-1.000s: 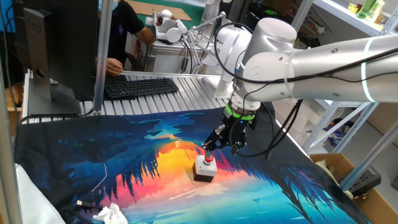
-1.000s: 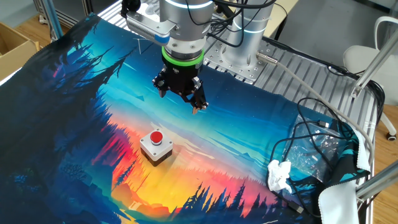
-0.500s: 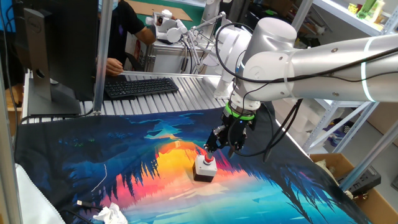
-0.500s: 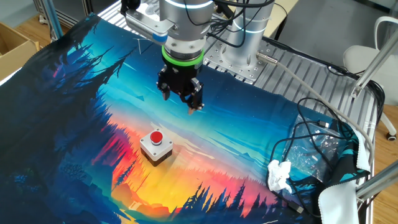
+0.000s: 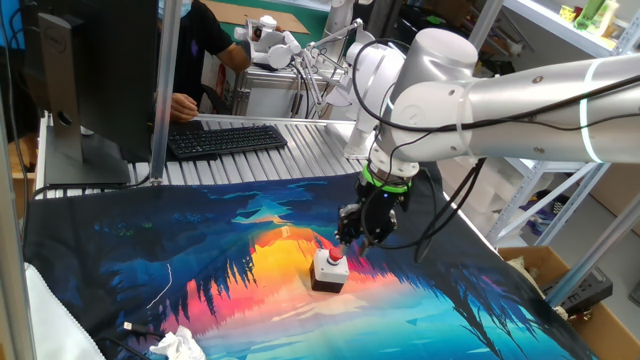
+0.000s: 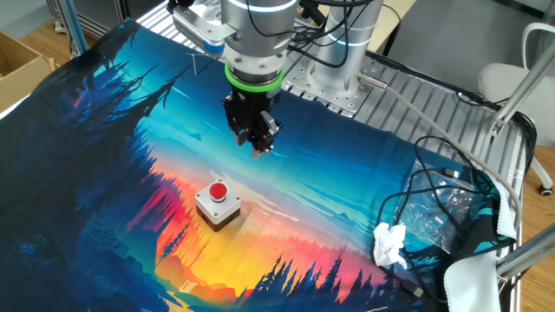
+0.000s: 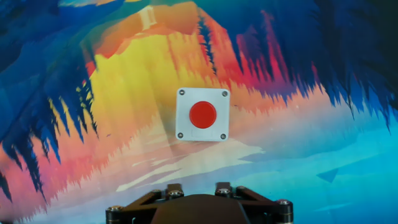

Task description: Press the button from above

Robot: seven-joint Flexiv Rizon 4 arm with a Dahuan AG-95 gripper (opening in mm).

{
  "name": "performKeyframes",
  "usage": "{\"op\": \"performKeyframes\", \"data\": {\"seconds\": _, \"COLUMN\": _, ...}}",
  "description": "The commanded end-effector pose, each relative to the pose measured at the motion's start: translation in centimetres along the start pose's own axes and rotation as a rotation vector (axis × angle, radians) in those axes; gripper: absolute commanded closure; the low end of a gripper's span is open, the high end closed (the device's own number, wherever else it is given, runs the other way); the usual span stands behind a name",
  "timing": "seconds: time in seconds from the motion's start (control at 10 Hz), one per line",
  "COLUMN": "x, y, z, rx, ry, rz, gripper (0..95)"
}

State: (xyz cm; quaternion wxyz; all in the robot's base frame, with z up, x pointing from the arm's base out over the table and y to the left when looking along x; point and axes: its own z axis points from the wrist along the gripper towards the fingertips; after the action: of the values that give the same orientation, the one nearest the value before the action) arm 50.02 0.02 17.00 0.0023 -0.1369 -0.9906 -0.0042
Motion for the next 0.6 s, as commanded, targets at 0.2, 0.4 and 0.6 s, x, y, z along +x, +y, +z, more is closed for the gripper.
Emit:
{"op": "performKeyframes", "data": {"seconds": 0.2, "x": 0.03, "y": -0.01, "z": 0.05, "rx": 0.0, "ry": -0.001, "rz": 0.0, "gripper": 95.0}}
{"op": "performKeyframes", "data": {"seconds": 0.4, "x": 0.09, "y": -0.02, "z": 0.08, "rx": 0.0, "ry": -0.001, "rz": -0.002, "gripper": 95.0}}
{"op": "performKeyframes", "data": {"seconds": 0.6, "x": 0.35, "y": -0.05, "z": 0.22, "rx": 0.0, "ry": 0.0, "rz": -0.006, "gripper": 95.0}}
